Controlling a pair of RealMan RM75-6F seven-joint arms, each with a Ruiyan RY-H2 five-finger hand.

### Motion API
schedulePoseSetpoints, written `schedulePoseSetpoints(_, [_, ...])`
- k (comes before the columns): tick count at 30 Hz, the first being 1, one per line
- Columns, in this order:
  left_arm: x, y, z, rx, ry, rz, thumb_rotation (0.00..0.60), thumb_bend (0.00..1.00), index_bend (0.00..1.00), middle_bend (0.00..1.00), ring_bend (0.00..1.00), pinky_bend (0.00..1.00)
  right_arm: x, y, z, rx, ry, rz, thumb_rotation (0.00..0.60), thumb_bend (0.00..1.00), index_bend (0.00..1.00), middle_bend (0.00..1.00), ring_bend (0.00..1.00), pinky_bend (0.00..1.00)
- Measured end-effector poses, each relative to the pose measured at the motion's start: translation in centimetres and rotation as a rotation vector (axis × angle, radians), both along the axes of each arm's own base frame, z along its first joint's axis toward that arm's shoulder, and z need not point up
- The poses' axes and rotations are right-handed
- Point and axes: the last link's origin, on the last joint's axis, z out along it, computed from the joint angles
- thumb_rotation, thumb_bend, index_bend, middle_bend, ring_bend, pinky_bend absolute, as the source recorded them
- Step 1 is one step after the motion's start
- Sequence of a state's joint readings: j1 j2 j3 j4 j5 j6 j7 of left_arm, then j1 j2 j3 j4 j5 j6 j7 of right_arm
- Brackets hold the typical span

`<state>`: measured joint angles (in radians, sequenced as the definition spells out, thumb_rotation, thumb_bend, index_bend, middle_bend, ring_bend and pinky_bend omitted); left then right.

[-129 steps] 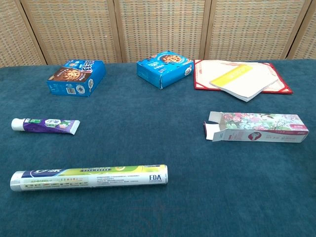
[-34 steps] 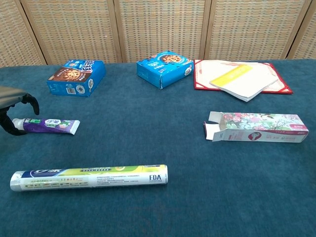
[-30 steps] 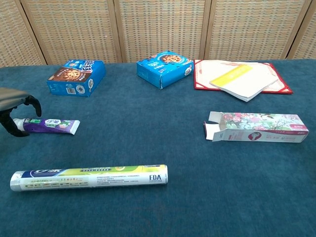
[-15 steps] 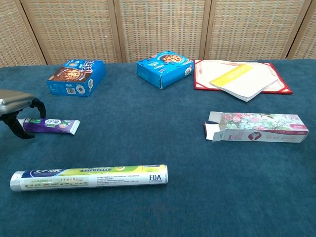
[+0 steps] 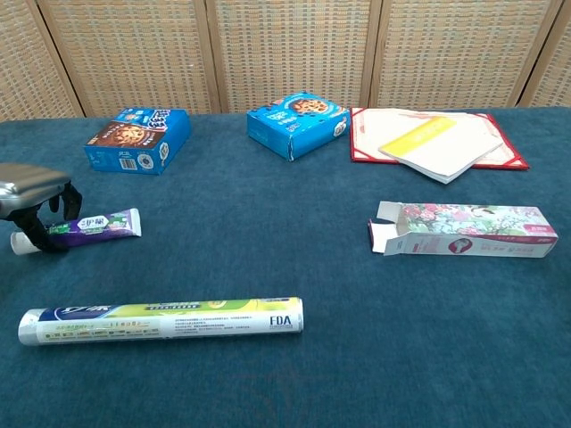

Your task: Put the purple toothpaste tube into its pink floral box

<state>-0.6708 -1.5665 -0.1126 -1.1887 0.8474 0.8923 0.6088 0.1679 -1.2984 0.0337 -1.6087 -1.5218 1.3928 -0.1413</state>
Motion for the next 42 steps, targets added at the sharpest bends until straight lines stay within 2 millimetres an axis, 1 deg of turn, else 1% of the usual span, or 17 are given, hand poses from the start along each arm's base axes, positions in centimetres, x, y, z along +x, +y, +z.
schedulePoseSetpoints(3, [0.0,0.0,-0.1,0.011,-0.007,-0.008,0.6,0.33,0.73,0.55,0.45,0.43,0.0,0.0,0.0,-0.002,-0.001,-0.002,0.6,0.12,0.0,0.0,0.0,0.0])
schedulePoseSetpoints(7, [0.2,0.1,-0.1,0.036,-0.019,-0.035,0.6,0.35,0.77,0.58,0.48,0.45,-0.1,0.0,0.1,-0.005,-0.001,-0.004,0.6,0.12,0.0,0.0,0.0,0.0])
schedulePoseSetpoints(17, [1.3,0.4,0.5,0.083,-0.067,-0.128,0.6,0.36,0.82,0.61,0.51,0.47,-0.1,0.0,0.1,-0.009,-0.005,-0.002,0.6,0.12,0.0,0.0,0.0,0.0])
schedulePoseSetpoints(23, [2.3,0.5,1.2,0.1,-0.078,-0.2,0.6,0.36,0.83,0.63,0.52,0.48,-0.1,0.0,0.1,-0.015,-0.008,-0.005,0.6,0.12,0.0,0.0,0.0,0.0])
schedulePoseSetpoints(26, [2.9,0.6,1.9,0.111,-0.087,-0.242,0.6,0.37,0.84,0.63,0.52,0.48,-0.1,0.0,0.1,-0.017,-0.01,-0.006,0.6,0.12,0.0,0.0,0.0,0.0])
schedulePoseSetpoints(33, [4.6,0.8,4.2,0.128,-0.119,-0.343,0.6,0.37,0.84,0.63,0.52,0.48,0.0,-0.3,-0.1,-0.008,-0.004,-0.01,0.6,0.12,0.0,0.0,0.0,0.0])
schedulePoseSetpoints(39, [5.7,0.8,5.9,0.139,-0.142,-0.386,0.6,0.37,0.84,0.63,0.52,0.48,0.8,-1.4,-0.4,0.025,0.01,-0.023,0.6,0.12,0.0,0.0,0.0,0.0])
schedulePoseSetpoints(42, [6.3,0.6,6.4,0.141,-0.154,-0.402,0.6,0.37,0.84,0.63,0.52,0.48,1.7,-2.6,-0.5,0.05,0.033,-0.019,0.6,0.12,0.0,0.0,0.0,0.0])
